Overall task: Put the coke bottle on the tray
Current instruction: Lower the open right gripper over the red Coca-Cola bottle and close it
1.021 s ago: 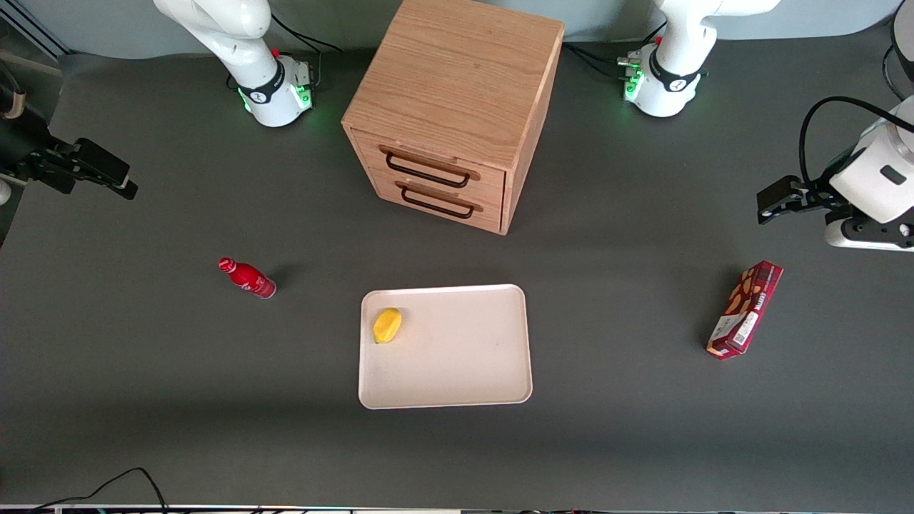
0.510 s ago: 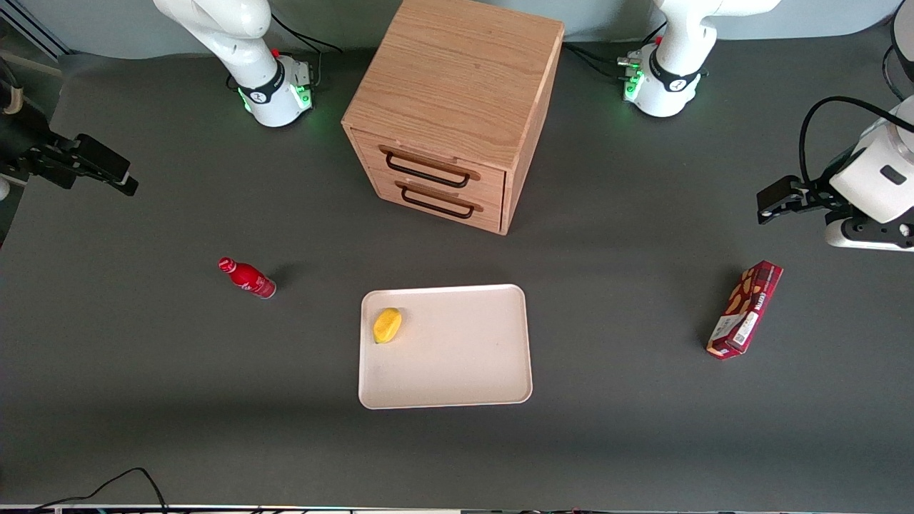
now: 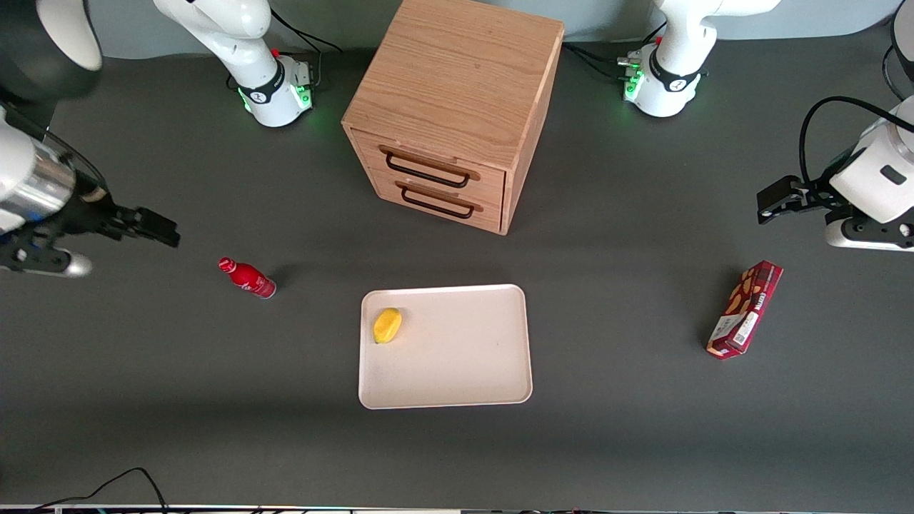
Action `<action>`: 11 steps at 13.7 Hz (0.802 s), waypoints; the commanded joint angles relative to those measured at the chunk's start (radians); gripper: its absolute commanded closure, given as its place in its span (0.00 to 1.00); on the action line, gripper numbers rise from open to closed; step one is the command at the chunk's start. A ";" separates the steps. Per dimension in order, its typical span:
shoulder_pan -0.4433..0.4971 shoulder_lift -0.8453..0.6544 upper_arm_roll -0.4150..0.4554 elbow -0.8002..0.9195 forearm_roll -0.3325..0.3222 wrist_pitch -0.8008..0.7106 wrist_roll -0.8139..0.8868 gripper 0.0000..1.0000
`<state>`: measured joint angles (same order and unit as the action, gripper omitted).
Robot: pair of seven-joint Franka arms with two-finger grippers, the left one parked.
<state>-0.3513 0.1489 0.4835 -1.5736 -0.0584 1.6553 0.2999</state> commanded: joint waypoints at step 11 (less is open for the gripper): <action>-0.083 0.029 0.001 -0.497 -0.015 0.483 -0.036 0.00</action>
<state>-0.4206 0.1786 0.4784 -2.0339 -0.0662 2.1017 0.2812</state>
